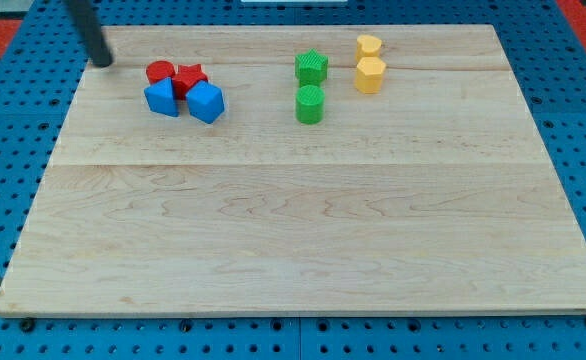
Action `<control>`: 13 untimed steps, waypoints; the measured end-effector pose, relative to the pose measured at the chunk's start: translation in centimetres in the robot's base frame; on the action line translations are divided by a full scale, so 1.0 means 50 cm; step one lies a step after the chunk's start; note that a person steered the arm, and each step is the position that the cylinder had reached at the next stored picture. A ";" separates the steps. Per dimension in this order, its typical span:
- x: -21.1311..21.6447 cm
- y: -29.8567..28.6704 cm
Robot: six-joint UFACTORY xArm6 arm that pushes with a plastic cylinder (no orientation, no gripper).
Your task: Push blue triangle slightly right
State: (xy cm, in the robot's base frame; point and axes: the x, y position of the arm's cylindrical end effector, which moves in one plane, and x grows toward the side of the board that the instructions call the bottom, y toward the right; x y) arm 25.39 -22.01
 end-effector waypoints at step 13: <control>0.360 0.045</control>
State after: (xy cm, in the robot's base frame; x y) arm 43.39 -19.77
